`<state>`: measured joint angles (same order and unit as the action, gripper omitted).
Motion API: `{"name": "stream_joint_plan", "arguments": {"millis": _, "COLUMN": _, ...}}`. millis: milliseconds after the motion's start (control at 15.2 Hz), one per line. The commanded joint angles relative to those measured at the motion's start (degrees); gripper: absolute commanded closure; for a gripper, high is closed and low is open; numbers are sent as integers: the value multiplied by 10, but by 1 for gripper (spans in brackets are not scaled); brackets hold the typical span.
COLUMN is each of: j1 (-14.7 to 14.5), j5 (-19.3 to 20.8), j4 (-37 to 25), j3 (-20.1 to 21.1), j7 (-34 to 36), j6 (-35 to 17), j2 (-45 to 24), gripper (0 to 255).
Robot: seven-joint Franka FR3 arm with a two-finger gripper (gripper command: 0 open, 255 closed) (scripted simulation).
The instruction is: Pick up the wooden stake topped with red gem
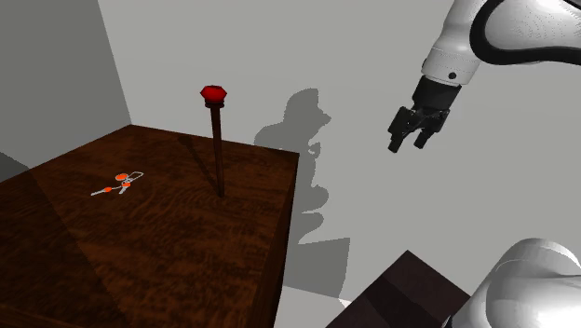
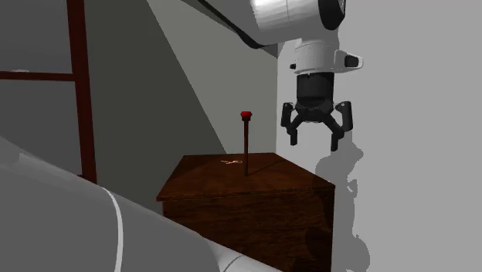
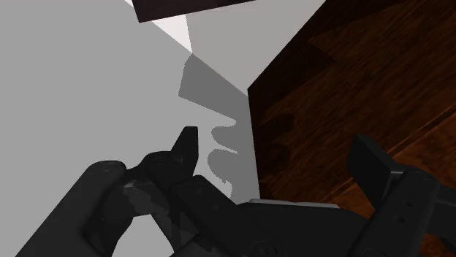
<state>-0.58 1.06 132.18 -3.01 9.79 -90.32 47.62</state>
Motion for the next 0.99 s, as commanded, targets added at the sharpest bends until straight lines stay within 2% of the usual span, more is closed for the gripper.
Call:
{"name": "stream_joint_plan", "arguments": {"millis": 0, "j1": 0, "j5": 0, "j4": 0, "j3": 0, "j7": 0, "j6": 0, "j2": 0, "gripper": 0}}
{"name": "stream_joint_plan", "arguments": {"millis": 462, "j1": -36, "j5": -61, "j4": -69, "j3": 24, "j7": 19, "j6": -54, "j2": -108, "gripper": 0}}
{"name": "stream_joint_plan", "arguments": {"millis": 924, "j1": -68, "j5": -114, "j4": -165, "j3": 44, "j7": 31, "j6": -90, "j2": -219, "gripper": 0}}
